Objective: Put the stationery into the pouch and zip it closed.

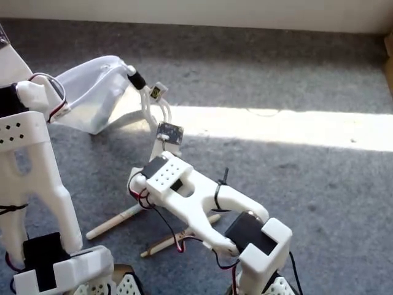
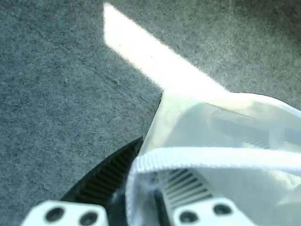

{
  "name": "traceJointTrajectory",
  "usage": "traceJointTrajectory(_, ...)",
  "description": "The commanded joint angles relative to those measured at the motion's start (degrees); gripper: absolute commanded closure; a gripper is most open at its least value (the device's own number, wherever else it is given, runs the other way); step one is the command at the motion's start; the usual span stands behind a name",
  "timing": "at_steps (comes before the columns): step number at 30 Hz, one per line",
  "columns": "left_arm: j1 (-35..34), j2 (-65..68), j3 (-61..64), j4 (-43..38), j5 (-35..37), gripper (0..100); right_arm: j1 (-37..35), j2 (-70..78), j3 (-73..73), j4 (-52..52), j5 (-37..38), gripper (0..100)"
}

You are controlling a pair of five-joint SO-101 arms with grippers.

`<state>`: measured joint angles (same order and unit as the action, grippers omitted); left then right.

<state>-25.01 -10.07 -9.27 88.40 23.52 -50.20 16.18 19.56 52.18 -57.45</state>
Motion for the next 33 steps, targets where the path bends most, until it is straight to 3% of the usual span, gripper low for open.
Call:
traceJointTrajectory(1, -1.19, -0.92, -0.04, -1.76, 0.44, 99, 4.09, 1.54, 0.04, 0.75, 0.35, 84.1)
traceJointTrajectory(7, -1.19, -0.92, -0.04, -1.76, 0.44, 99, 4.88, -0.04, 0.04, 0.84, 0.62, 99.2)
traceJointTrajectory(14, -0.66, -0.92, -0.04, -1.76, 0.44, 99, 10.95, -0.57, -1.54, 4.26, 4.48, 99.5)
traceJointTrajectory(21, 0.40, -0.84, -0.04, -1.76, 0.44, 99, 17.45, -0.48, -10.15, 14.20, 10.11, 99.5)
traceJointTrajectory(33, 2.15, -1.01, -0.40, -1.32, -1.93, 99, 19.56, -0.48, -23.78, 31.43, 17.85, 99.5)
